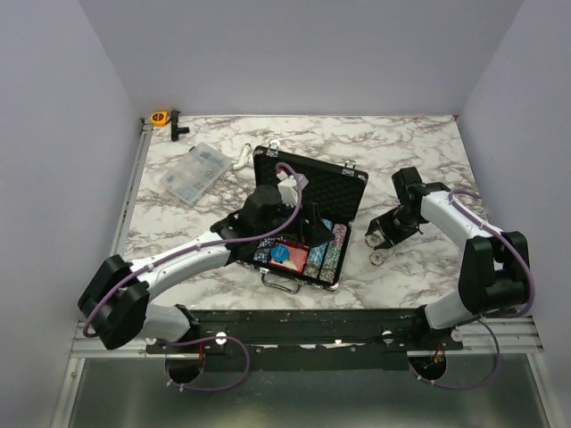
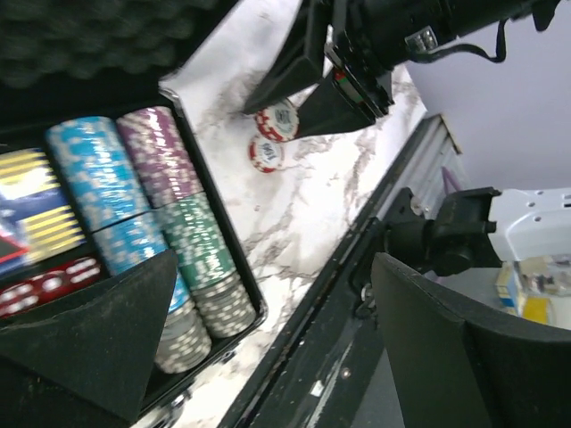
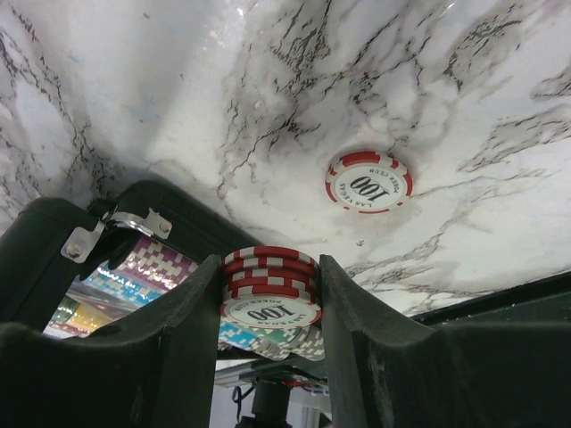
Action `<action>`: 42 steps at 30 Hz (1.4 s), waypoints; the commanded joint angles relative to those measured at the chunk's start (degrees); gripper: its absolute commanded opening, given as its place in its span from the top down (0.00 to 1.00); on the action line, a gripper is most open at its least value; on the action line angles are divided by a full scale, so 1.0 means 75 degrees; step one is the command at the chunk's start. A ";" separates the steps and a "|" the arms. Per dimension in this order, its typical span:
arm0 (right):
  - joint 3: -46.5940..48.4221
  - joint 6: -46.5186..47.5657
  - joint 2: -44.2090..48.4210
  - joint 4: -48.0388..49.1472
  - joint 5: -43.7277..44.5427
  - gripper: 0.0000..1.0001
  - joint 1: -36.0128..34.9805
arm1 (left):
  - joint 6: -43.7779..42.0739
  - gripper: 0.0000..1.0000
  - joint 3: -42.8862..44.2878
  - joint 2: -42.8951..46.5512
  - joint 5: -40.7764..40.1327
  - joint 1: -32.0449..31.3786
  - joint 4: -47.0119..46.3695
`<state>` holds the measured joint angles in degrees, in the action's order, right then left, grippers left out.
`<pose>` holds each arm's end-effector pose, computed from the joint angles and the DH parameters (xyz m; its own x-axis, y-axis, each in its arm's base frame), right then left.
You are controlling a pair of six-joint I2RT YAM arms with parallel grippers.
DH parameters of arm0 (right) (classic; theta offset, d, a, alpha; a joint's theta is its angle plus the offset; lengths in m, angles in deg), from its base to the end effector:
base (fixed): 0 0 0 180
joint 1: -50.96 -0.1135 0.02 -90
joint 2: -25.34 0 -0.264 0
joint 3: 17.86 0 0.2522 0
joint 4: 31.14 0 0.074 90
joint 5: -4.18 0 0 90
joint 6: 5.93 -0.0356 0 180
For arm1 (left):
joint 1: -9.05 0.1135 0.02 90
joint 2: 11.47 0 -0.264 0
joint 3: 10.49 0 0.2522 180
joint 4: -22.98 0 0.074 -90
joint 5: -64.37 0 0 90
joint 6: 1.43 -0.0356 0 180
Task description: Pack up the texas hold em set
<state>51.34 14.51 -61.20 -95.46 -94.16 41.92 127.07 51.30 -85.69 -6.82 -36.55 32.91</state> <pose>0.2566 0.0461 0.1938 -0.5064 0.8582 0.0838 0.8541 0.4858 0.1860 0.1976 -0.2182 0.2723 -0.7592 -0.0669 -0.6474 0.5269 0.5208 -0.6717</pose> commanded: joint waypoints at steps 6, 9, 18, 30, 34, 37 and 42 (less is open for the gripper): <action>0.0377 0.0237 0.0184 -0.0592 -0.0644 0.99 -0.0014 | 0.1528 0.16 0.0565 -0.2238 0.0928 -0.0250 -0.2144; 0.0378 0.0181 0.0342 -0.0601 -0.0683 0.99 -0.0014 | 0.1790 0.17 0.0545 -0.2569 0.0891 -0.0299 -0.2544; 0.0646 0.0187 0.0445 -0.0709 -0.0906 0.99 -0.0011 | 0.2068 0.26 0.1278 -0.3587 0.0989 -0.0549 -0.2779; 0.0823 0.0123 0.0546 -0.0671 -0.1252 0.99 -0.0014 | 0.3026 0.37 0.1428 -0.4379 0.0832 -0.0684 -0.3561; 0.0800 0.0111 0.0583 -0.0641 -0.1276 0.99 -0.0014 | 0.3159 0.37 0.1532 -0.4613 0.0540 -0.0748 -0.3849; 0.0791 0.0103 0.0582 -0.0639 -0.1317 0.99 -0.0014 | 0.3322 0.43 0.1493 -0.4778 0.0347 -0.0786 -0.4237; 0.0824 0.0099 0.0591 -0.0608 -0.1363 0.99 -0.0014 | 0.3351 0.48 0.1454 -0.4905 -0.0012 -0.0889 -0.4562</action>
<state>55.99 15.55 -58.31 -99.18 -102.22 41.92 151.34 61.03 -121.34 -3.09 -42.41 3.73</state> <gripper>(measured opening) 0.444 0.530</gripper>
